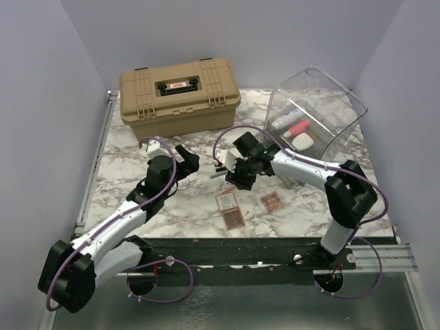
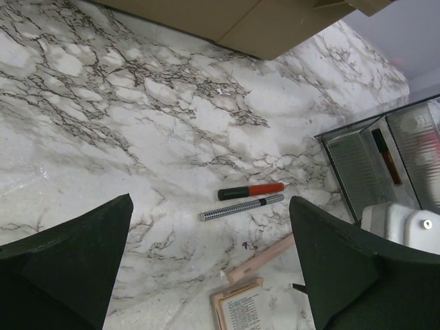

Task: Organize the makeup
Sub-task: Place the lipstick in the drawer, then pick up the lipstick at the center of the board, then place the lipstick in the storage box, then pick up the makeup from the center of the board.

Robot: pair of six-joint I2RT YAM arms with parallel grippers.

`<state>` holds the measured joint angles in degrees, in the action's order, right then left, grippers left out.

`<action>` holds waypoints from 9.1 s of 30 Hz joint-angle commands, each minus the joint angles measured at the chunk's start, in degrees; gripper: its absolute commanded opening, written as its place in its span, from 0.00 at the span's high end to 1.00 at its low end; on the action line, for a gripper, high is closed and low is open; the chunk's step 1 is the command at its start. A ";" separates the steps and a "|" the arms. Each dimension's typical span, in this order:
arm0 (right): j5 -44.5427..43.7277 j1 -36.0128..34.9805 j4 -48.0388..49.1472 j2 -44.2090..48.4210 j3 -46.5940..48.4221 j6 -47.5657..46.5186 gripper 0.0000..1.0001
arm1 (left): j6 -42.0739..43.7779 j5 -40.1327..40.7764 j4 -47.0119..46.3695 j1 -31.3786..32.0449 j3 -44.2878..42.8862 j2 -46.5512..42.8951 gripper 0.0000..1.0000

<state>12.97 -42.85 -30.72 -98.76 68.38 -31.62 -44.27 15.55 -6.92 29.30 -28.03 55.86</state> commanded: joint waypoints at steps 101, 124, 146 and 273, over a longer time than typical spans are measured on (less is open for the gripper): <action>-42.12 3.07 10.13 9.35 -0.29 21.55 0.92 | -3.50 1.06 0.80 -1.46 1.36 1.46 0.02; -36.88 7.26 14.06 9.29 -7.15 9.07 0.91 | -3.63 0.19 0.28 -1.53 1.41 1.71 0.02; -40.71 7.35 17.85 5.87 -8.42 8.84 0.85 | -2.87 -0.58 0.85 -1.61 0.82 1.68 0.02; 12.74 3.15 7.59 -15.94 2.87 -11.47 0.78 | -4.06 6.62 7.93 -1.97 3.95 -9.19 0.02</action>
<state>21.89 -39.38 -16.73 -111.20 70.87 -44.38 -48.60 21.61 -0.08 27.79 -24.62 47.13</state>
